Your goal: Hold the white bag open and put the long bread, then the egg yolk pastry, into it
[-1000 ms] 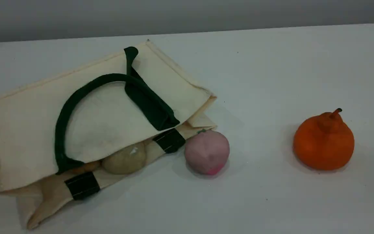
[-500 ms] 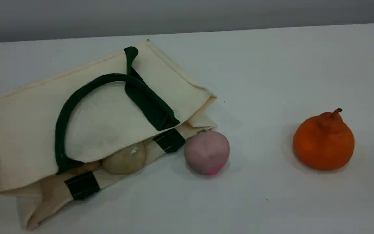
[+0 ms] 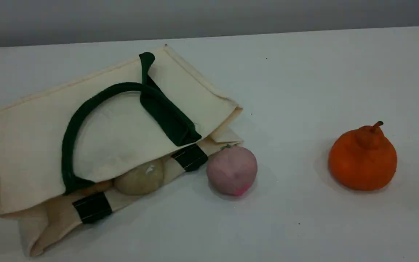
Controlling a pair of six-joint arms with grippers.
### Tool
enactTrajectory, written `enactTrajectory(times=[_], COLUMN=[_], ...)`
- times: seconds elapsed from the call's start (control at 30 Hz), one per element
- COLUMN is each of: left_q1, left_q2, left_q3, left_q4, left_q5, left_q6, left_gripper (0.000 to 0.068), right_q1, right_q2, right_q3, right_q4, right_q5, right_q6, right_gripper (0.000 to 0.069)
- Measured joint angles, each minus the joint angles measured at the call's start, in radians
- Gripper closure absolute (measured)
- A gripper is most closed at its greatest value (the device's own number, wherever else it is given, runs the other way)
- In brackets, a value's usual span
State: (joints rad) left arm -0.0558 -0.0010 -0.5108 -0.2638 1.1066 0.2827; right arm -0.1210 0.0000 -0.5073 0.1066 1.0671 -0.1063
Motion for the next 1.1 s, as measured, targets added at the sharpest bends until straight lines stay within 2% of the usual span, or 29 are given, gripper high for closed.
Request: enactTrajectory(times=[0.37, 0.7, 0.9, 1.1], left_q1=[0.123, 0.126, 0.126, 0.126], left_q2=[0.001, 0.001, 0.001, 0.001], left_q3=[0.000, 0.000, 0.000, 0.000], left_q4=[0.000, 0.002, 0.002, 0.002], left_q5=[0.000, -0.001, -0.001, -0.001], left_q6=[0.000, 0.000, 0.000, 0.000], left_gripper=[0.0143, 0.0143, 0.0143, 0.0143], right_q1=[-0.020, -0.013, 0.041, 0.041], right_q2=[0.000, 0.000, 0.000, 0.000], right_q3=[0.000, 0.000, 0.000, 0.000], right_q4=[0.000, 0.000, 0.000, 0.000], right_q5=[0.000, 0.000, 0.000, 0.000], right_q6=[0.000, 0.000, 0.000, 0.000], right_gripper=[0.0137, 0.0137, 0.0137, 0.0137])
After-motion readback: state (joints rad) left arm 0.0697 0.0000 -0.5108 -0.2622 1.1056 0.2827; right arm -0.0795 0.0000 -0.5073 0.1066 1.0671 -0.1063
